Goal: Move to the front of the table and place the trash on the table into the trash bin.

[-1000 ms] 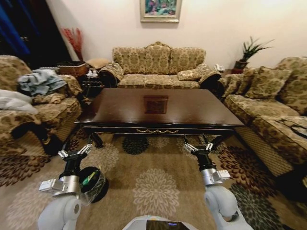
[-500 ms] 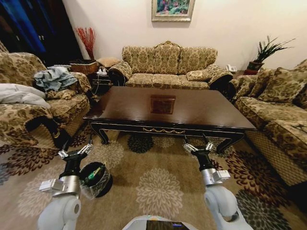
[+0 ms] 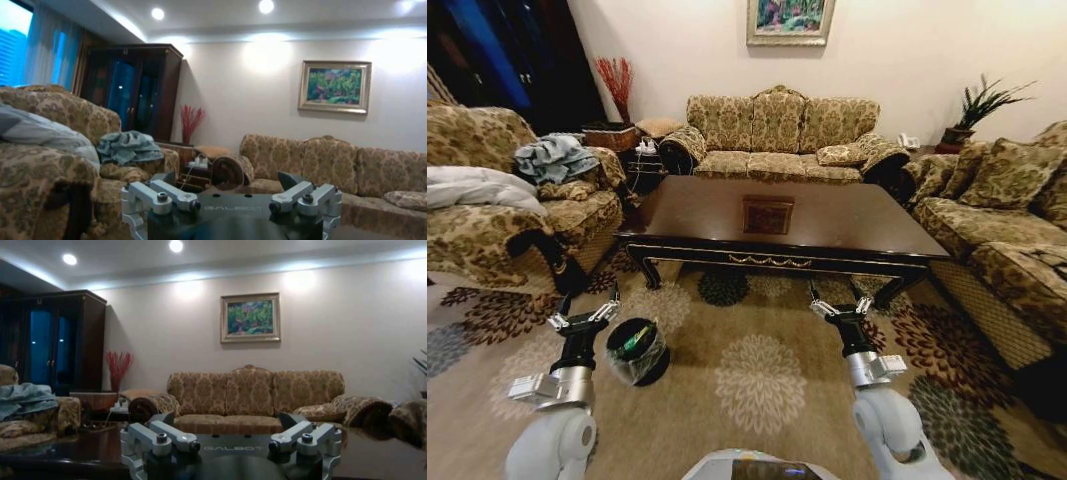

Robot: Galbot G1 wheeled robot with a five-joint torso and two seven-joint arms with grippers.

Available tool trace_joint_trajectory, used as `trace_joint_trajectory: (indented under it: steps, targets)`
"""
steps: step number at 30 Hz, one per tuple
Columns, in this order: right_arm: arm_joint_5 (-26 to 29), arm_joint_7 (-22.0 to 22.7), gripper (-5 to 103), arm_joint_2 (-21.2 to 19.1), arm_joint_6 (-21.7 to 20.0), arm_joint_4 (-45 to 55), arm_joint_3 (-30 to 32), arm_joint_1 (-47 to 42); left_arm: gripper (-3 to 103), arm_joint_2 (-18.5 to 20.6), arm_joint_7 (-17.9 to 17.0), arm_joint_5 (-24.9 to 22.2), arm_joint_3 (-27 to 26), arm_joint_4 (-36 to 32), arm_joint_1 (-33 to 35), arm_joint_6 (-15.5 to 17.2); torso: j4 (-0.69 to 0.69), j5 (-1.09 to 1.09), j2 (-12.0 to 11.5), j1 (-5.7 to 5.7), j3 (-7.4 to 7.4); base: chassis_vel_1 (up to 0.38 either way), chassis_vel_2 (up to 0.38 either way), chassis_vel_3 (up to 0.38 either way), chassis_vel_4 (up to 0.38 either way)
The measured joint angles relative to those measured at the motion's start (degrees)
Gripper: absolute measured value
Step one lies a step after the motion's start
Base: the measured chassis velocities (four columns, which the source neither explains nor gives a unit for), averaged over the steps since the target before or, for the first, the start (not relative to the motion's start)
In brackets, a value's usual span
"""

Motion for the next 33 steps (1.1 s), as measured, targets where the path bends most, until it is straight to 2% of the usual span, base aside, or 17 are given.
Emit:
trace_joint_trajectory:
  steps: [20, 33]
  targets:
    - [0.0, 0.0, 100, 0.0, 0.0, 0.0, 0.0, 0.02, 100, 0.0, 0.0, 0.0, 0.01, 0.0, -0.02, 0.0, 0.01, -0.02, -3.6, -1.44, -2.05, 0.018, -0.017, -0.014, 0.026]
    - [0.0, 0.0, 100, 0.0, 0.0, 0.0, 0.0, 0.03, 100, 0.0, 0.0, 0.0, 0.01, 0.0, -0.02, 0.0, 0.01, -0.02, -6.99, -2.77, -4.0, 0.0, 0.0, 0.0, 0.0]
